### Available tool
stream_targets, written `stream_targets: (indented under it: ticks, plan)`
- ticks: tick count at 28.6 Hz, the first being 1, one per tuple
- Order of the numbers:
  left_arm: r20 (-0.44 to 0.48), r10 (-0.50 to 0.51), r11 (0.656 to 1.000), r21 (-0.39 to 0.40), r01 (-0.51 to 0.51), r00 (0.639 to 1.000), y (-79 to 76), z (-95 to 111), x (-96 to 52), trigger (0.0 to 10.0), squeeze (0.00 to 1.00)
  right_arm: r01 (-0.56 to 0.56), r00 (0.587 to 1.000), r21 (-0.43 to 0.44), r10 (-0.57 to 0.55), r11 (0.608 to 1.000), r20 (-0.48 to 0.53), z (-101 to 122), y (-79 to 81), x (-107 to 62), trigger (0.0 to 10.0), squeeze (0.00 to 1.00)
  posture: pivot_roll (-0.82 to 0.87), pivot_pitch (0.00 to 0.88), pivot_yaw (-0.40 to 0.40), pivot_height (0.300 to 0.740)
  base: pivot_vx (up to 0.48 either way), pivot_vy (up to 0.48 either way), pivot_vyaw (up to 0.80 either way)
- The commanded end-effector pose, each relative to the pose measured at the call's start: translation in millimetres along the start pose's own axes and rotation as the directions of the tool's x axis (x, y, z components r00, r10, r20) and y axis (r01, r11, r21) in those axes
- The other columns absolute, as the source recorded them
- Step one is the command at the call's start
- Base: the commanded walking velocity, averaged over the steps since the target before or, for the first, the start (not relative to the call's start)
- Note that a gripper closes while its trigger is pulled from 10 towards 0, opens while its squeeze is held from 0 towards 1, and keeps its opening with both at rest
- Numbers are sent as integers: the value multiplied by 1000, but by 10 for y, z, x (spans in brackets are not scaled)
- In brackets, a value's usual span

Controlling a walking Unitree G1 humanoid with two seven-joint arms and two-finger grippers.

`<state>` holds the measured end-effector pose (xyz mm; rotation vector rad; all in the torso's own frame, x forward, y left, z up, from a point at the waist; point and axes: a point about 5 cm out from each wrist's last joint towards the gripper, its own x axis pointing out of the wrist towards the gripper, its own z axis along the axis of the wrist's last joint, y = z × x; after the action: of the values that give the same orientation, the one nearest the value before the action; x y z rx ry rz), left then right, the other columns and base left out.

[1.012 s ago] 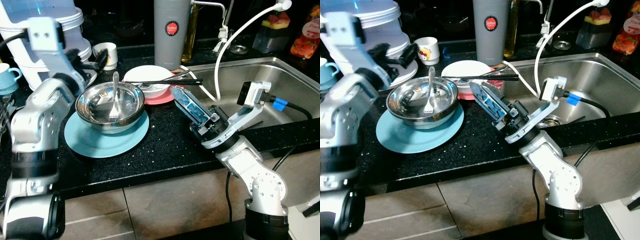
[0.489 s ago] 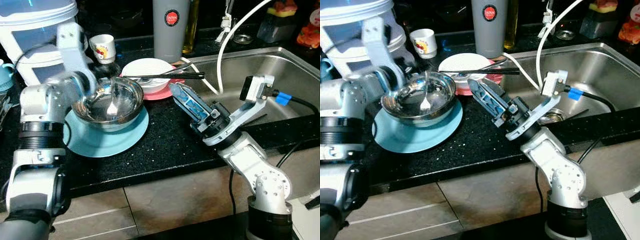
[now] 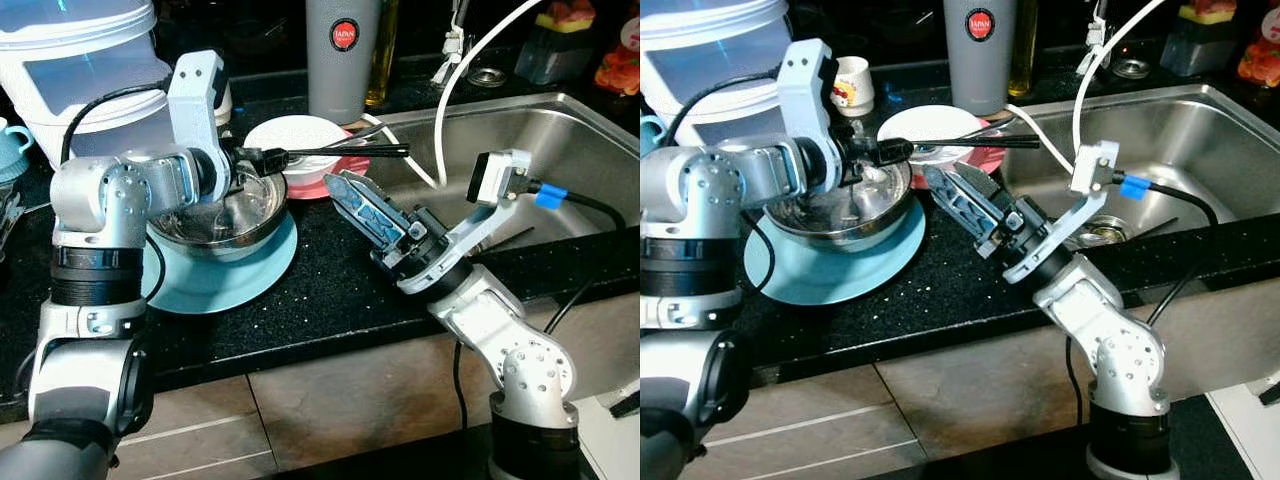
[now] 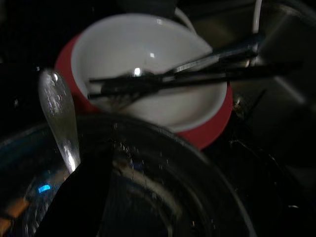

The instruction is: Kitchen organization

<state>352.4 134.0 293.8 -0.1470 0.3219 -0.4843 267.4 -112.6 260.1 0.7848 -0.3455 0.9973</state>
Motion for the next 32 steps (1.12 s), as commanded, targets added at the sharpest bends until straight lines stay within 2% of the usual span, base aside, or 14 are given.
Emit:
stream_targets:
  ticks: [1, 5, 16, 19, 24, 25, 26, 29, 32]
  plan:
    - [-19, 20, 1000, 16, -20, 1000, -22, -32, -20, 10000, 0, -10, 1000, -7, 9, 1000, -8, -5, 23, 21, 10000, 0, 83, 57, 92, 740, 0, 0, 0]
    - [-20, 71, 997, 9, -71, 997, -62, -87, -86, 10000, 0, -5, 1000, -8, 5, 1000, -6, -10, 20, 17, 10000, 0, 88, 62, 100, 740, 0, 0, 0]
    - [16, 172, 985, -6, -172, 985, -41, -98, -216, 10000, 0, -2, 1000, -7, 2, 1000, -11, -26, 14, 15, 10000, 0, 94, 65, 95, 740, 0, 0, 0]
    - [29, 256, 967, -14, -256, 966, 80, -115, -299, 10000, 0, 0, 1000, -9, 0, 1000, -17, -30, 13, 15, 10000, 0, 95, 70, 92, 740, 0, 0, 0]
    - [35, 281, 960, -15, -281, 959, 127, -111, -318, 10000, 0, 1, 1000, -9, -1, 1000, -18, -32, 13, 13, 10000, 0, 95, 70, 91, 740, 0, 0, 0]
    - [41, 313, 950, -13, -313, 949, 195, -107, -338, 10000, 0, 2, 1000, -8, -2, 1000, -21, -37, 14, 10, 10000, 0, 90, 73, 91, 740, 0, 0, 0]
    - [41, 313, 950, -13, -313, 949, 195, -107, -338, 10000, 0, 2, 1000, -8, -2, 1000, -21, -37, 14, 10, 10000, 0, 90, 73, 91, 740, 0, 0, 0]
    - [0, 397, 917, -25, -397, 918, 464, -230, -341, 10000, 0, -1, 999, -15, 1, 1000, -40, -57, 35, 2, 10000, 0, 79, 83, 87, 740, 0, 0, 0]
    - [-25, 406, 913, -29, -406, 914, 519, -286, -323, 10000, 0, 3, 999, -16, -4, 1000, -43, -59, 47, -4, 10000, 0, 72, 91, 86, 740, 0, 0, 0]
